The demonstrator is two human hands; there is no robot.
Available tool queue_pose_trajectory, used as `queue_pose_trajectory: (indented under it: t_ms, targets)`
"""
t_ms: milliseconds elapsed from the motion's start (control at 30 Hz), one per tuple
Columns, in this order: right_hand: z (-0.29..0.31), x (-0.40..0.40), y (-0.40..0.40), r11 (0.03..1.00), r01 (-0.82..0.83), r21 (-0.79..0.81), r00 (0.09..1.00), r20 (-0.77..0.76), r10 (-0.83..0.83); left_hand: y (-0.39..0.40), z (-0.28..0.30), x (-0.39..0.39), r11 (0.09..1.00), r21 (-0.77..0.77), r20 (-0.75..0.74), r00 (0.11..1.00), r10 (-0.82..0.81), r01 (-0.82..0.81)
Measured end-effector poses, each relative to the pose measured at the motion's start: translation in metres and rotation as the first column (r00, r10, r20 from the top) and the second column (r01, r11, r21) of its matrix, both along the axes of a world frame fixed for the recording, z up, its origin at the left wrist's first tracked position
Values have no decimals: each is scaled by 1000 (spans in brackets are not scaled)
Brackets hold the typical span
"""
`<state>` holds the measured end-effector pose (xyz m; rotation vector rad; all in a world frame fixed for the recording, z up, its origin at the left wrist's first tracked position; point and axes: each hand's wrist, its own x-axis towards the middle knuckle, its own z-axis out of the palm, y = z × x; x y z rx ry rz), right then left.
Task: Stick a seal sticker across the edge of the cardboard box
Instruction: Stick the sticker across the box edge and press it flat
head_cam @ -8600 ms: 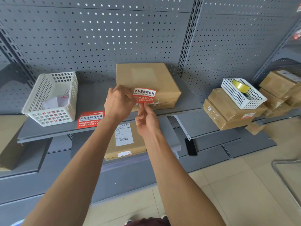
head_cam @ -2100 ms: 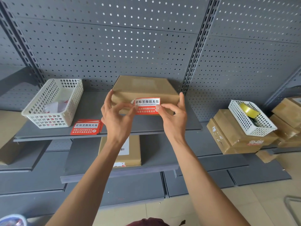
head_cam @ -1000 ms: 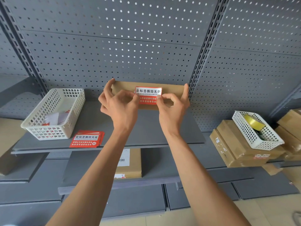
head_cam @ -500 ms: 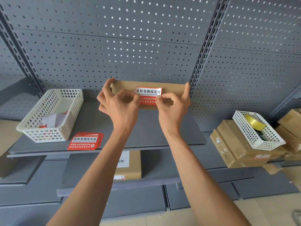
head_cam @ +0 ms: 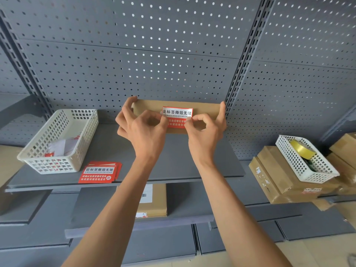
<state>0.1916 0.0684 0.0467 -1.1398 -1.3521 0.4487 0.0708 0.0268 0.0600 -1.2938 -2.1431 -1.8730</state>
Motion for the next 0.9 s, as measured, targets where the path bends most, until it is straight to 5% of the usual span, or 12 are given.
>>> queue_pose_trajectory:
  t_ms: [900]
  targets:
    - [-1,21,13,999,-49,-24,999,21,50,-3,-7,-5,999,13,-26,998,-51,52]
